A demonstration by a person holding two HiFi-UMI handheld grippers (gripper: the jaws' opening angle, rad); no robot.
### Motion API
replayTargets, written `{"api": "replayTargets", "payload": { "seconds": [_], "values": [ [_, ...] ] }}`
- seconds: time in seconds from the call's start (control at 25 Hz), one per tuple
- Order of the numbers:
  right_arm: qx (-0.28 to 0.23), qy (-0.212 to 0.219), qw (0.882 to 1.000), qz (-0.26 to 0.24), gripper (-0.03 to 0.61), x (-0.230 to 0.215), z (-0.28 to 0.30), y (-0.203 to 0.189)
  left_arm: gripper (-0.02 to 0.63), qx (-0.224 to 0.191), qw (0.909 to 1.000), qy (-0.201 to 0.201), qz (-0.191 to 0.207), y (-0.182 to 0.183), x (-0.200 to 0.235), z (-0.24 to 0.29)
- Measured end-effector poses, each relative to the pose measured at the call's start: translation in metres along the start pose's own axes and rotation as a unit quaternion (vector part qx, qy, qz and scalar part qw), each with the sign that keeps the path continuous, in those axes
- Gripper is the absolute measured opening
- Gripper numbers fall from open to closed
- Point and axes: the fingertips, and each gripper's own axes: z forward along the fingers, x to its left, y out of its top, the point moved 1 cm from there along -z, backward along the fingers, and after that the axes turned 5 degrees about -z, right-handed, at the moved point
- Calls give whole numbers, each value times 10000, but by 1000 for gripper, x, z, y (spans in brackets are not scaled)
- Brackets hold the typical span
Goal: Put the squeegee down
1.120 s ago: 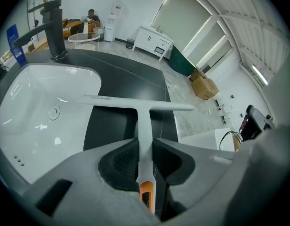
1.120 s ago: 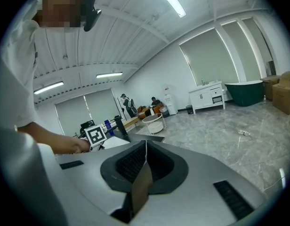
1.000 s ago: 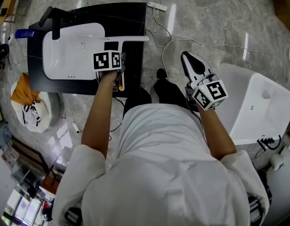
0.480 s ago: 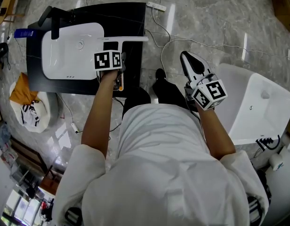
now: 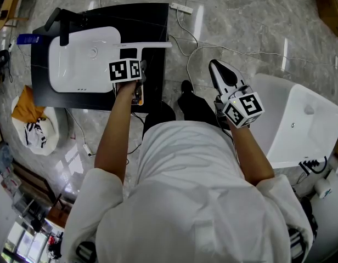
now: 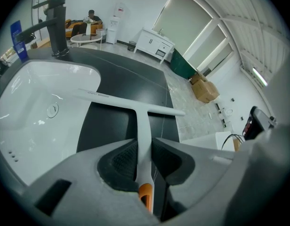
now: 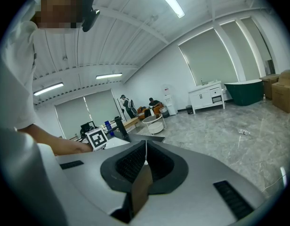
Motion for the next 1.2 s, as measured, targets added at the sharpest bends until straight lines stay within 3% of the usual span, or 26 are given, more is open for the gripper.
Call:
{"api": "replayTargets", "payload": {
  "seconds": [0.12,0.4,0.6,0.76,1.0,1.2],
  "values": [
    [-37,13,10000,7,18,2,0,2,126,-106,9999,-86,-58,-1,-1,-3],
    [-145,143,9998,-88,18,15,0,14,132,-523,9985,66,153,2,0,-46],
    [-321,359,9984,-289,18,29,9,35,130,-1457,9884,78,433,28,-10,-114],
    [-552,538,9960,-457,18,42,13,62,43,-2535,9657,-216,516,47,-24,-175],
    [-1071,705,9893,-690,18,48,12,116,17,-3742,9234,-640,568,53,-32,-243],
    [-1316,820,9830,-980,18,52,-2,149,17,-4659,8751,-1082,736,34,-41,-297]
  ]
}}
